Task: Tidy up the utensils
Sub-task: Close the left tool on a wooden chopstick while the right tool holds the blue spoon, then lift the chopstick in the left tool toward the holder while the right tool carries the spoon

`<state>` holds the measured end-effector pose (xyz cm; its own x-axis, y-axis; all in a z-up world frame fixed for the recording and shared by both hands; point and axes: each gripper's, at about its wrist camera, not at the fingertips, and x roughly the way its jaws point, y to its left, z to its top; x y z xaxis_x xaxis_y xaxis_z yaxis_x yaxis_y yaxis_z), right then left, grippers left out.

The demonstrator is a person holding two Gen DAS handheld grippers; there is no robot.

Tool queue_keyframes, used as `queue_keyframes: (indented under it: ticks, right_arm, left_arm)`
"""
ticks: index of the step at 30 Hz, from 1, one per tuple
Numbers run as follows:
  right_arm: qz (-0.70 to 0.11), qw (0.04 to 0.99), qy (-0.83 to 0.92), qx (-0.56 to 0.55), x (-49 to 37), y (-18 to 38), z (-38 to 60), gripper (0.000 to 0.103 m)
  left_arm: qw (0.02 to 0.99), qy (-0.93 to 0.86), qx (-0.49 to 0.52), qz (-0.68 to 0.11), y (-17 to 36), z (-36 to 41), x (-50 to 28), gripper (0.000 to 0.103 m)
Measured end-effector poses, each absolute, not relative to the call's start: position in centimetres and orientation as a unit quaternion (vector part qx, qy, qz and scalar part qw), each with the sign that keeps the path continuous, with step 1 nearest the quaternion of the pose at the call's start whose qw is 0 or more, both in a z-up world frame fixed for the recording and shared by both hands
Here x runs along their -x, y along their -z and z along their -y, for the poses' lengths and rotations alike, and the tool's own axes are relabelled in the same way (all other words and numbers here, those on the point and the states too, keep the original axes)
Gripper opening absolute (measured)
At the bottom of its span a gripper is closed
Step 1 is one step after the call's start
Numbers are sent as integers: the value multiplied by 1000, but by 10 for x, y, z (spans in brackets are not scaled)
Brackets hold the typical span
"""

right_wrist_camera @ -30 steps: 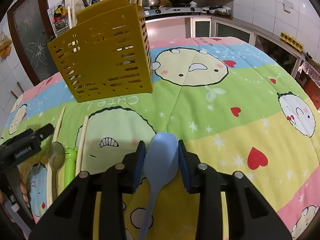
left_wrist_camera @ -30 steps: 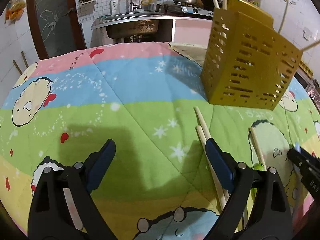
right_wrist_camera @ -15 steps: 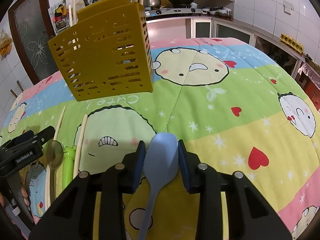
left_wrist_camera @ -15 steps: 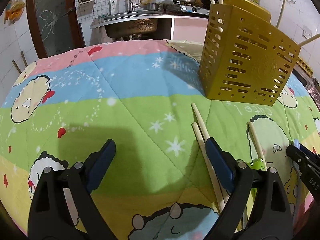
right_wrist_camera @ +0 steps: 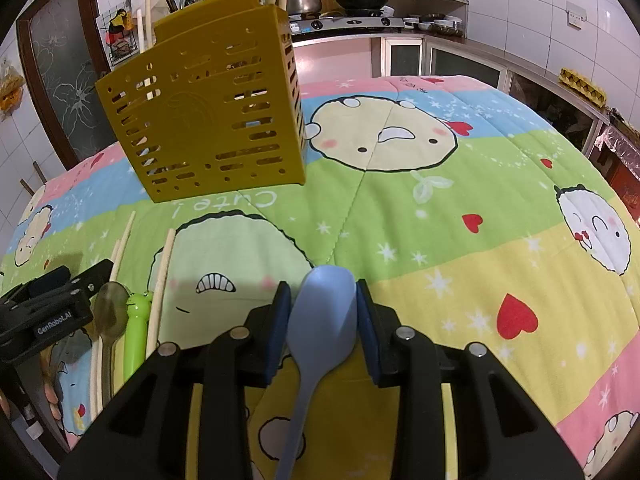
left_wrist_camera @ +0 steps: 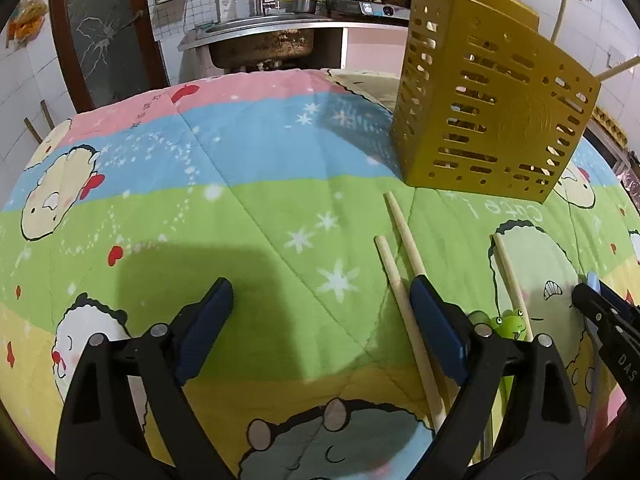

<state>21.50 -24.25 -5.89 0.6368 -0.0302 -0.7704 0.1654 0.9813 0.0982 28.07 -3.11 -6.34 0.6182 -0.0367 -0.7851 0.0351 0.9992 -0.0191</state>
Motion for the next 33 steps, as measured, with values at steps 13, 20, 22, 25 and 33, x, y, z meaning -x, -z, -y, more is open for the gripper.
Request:
queue_keyframes:
  ticks: [13,20,22,25,33]
  right_arm:
    - [-429,899,64,-61,-219,57,236,33]
    - [-436,896,62,-60,-224,53,234,32]
    - [-436,896,59,-63,-225,51,235,32]
    - [-432,898,56,-67,-224,45,235,32]
    - [-407,909,52,-71,-220,24,239,32]
  left_arm:
    - [887,62,-24,-456,55,63,-302,17]
    - [884,75,-9,-461,55,61,-316,8]
    - [885,77,-4,-460,55,59,-317,8]
    - [888,79,-4,-454,53,58,-315,8]
    - [910,80,-10,-407,31,55,-301,8]
